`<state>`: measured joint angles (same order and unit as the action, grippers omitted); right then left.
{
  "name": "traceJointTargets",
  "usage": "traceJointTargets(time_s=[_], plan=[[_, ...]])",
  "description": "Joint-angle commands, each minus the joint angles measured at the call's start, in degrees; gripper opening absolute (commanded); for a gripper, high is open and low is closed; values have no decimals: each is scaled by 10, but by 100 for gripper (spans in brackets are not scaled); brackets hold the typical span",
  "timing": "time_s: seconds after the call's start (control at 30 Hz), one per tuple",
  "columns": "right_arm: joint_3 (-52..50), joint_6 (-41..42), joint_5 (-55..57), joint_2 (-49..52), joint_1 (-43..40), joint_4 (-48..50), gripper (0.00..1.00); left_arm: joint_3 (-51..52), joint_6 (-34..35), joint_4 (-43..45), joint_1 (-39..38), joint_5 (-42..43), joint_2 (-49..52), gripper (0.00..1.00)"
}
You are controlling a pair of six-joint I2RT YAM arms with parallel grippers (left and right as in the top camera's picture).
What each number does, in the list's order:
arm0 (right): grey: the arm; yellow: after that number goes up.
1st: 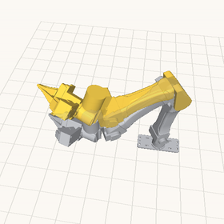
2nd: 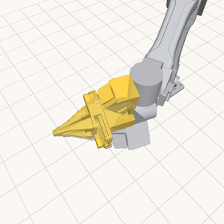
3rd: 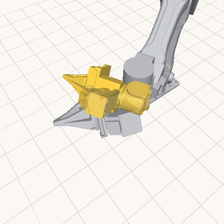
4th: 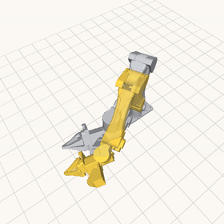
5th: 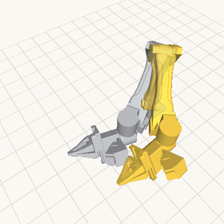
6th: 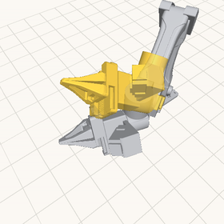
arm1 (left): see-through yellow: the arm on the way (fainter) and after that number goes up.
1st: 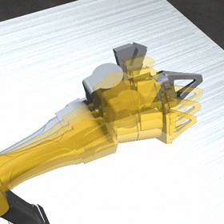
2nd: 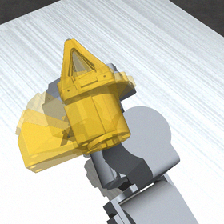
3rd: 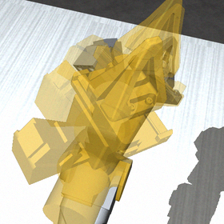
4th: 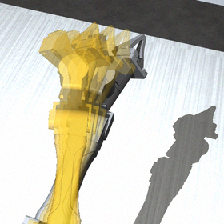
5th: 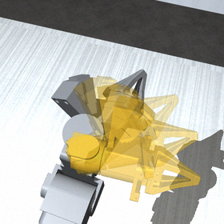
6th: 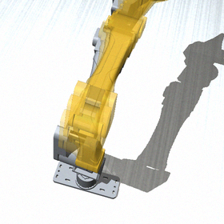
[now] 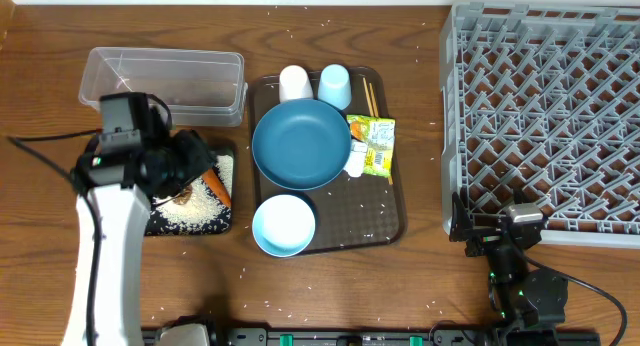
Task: Sort waste into correct bins and load items into the dishwasher rack
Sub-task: 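Open the left gripper to drop the carrot onto the black tray, then reach the left gripper to the yellow snack wrapper on the brown tray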
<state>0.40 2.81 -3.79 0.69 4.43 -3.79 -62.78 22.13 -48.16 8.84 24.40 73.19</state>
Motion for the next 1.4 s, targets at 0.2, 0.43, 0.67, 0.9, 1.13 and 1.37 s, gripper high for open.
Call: traceJointTargets(time_s=[0.2,0.43,0.67,0.9,1.13,1.37], plan=[[-1,8,4,-3,-10,-3,99,2,-67,7,-142,120,-40,82],[-1,8,4,-3,-10,-3,99,2,-42,28,-327,-11,-13,84],[-1,8,4,-3,-10,-2,99,-18,-1,74,-482,-130,31,84],[-1,8,4,-3,-10,-2,99,-119,28,-51,-503,-144,142,85],[-1,8,4,-3,-10,-2,99,-281,-23,-140,-503,-144,247,89],[-1,8,4,-3,-10,-2,99,-294,-73,19,-503,-156,273,94]])
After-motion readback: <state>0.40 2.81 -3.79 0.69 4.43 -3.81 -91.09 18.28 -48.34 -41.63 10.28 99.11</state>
